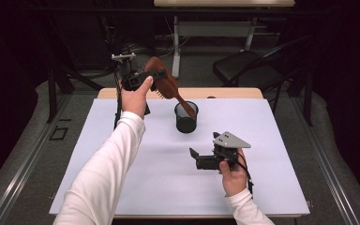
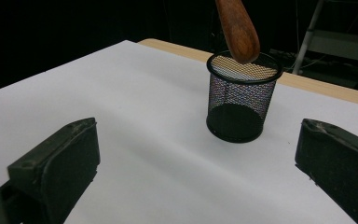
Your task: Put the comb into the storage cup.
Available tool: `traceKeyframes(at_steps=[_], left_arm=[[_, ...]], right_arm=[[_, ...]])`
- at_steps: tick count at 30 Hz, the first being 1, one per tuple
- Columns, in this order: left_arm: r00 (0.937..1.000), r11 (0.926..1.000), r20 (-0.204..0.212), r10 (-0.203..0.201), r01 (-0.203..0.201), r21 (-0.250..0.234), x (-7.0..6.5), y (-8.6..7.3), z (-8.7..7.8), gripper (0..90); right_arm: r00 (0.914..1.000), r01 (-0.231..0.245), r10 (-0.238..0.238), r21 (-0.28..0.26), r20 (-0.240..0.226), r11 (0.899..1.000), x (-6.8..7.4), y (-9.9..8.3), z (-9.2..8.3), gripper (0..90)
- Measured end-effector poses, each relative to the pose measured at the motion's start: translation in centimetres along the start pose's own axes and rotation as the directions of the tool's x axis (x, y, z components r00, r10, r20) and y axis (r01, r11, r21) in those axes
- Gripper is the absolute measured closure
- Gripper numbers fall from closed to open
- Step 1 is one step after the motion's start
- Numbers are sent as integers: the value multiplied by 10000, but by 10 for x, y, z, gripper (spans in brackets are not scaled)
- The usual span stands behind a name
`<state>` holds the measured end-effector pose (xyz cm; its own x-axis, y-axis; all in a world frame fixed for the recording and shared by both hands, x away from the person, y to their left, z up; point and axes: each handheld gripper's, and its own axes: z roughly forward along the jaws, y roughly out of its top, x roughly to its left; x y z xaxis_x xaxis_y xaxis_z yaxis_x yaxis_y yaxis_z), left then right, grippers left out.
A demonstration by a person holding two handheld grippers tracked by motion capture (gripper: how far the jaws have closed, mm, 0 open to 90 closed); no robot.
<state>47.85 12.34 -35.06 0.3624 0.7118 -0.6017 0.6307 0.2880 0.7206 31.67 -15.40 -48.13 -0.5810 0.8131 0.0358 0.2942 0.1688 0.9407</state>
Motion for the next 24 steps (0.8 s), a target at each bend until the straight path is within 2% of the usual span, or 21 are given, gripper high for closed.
traceKeyframes(at_steps=[9,13,24], left_arm=[[9994,9998,-350,37,-44,-198,5,1,5,502],[9989,9994,-440,-140,126,-308,8,1,8,501],[9957,9987,-930,-20,-28,-509,12,-2,18,499]], right_arm=[[10000,-23,23,-22,-52,10000,1,1,1,0],[10000,-67,67,-21,-39,10000,0,1,1,0],[9999,-103,104,-71,16,9999,-1,1,-1,0]])
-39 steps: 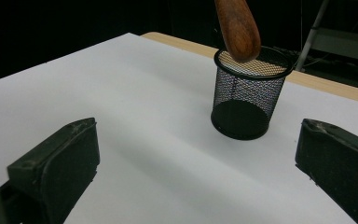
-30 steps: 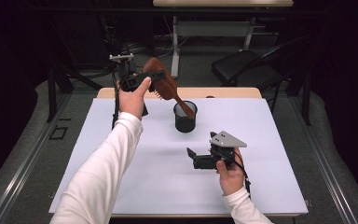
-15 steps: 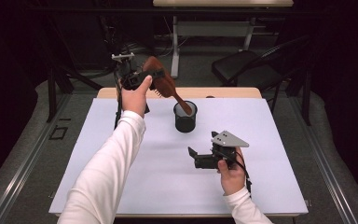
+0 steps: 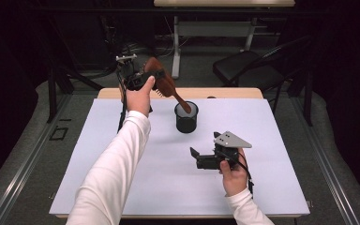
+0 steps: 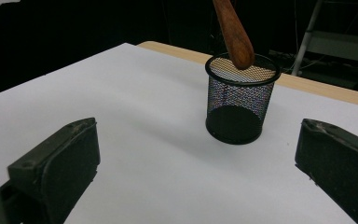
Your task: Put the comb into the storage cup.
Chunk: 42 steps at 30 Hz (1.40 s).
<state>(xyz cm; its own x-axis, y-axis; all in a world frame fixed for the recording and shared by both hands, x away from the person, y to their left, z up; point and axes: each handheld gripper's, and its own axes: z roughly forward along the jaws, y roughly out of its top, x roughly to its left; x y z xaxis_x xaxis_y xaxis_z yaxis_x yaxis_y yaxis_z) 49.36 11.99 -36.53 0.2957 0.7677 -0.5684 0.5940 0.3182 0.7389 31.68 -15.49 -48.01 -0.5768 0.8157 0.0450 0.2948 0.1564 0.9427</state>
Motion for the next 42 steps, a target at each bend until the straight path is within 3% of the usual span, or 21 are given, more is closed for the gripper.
traceKeyframes(at_steps=[14,42], left_arm=[[9998,9995,-194,23,-29,-319,4,-2,7,498],[9986,9999,-523,19,-26,-132,11,-17,23,498]], right_arm=[[10000,-48,49,-8,41,10000,0,-1,0,0],[10000,-46,46,-26,80,10000,-1,0,-2,0]])
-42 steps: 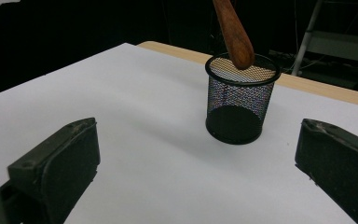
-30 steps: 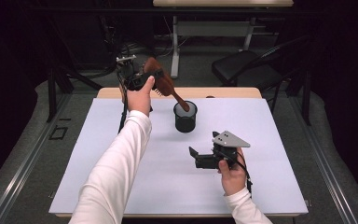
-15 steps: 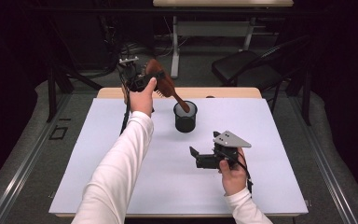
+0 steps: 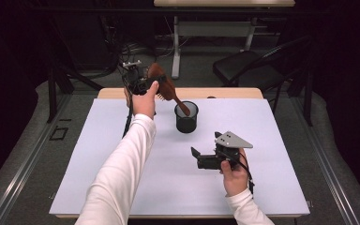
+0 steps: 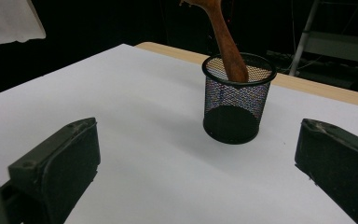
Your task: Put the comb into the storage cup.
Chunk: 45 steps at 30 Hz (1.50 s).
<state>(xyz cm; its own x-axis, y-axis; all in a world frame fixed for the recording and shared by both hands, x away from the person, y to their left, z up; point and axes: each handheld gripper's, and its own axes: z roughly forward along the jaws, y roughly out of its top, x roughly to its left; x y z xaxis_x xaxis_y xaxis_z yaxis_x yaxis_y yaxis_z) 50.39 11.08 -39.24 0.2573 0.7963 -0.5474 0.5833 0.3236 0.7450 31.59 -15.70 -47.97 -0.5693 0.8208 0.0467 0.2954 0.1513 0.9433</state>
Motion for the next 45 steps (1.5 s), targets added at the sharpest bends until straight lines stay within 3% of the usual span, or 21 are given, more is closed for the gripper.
traceKeyframes(at_steps=[21,45], left_arm=[[10000,9994,62,78,-80,350,-8,-14,18,498],[9999,9981,-66,127,-123,604,-4,-25,27,498]], right_arm=[[10000,-26,26,-73,64,10000,-2,1,-2,3],[10000,13,-13,-53,95,10000,-3,0,-2,4]])
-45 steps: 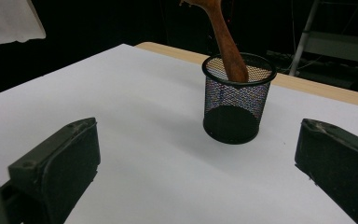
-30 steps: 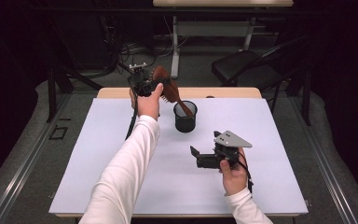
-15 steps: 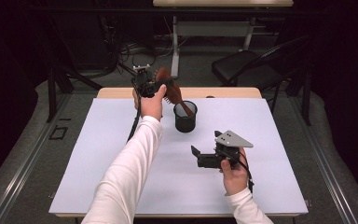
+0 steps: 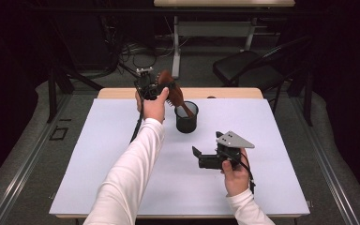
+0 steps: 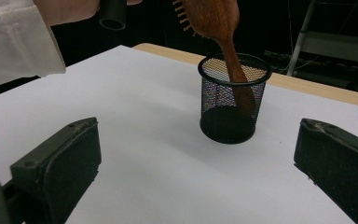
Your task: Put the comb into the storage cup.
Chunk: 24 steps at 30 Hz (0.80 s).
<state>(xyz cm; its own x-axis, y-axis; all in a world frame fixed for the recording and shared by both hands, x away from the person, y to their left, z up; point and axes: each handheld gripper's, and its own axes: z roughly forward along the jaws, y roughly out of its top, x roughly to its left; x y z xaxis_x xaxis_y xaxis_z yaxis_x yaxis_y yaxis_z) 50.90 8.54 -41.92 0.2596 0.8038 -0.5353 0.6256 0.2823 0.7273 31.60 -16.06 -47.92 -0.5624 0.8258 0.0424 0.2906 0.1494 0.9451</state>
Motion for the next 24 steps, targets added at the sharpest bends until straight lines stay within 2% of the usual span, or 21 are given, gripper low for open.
traceKeyframes(at_steps=[24], left_arm=[[9996,9995,7,-292,292,83,14,-11,8,498]], right_arm=[[9998,118,-118,50,-135,9999,6,-1,2,4]])
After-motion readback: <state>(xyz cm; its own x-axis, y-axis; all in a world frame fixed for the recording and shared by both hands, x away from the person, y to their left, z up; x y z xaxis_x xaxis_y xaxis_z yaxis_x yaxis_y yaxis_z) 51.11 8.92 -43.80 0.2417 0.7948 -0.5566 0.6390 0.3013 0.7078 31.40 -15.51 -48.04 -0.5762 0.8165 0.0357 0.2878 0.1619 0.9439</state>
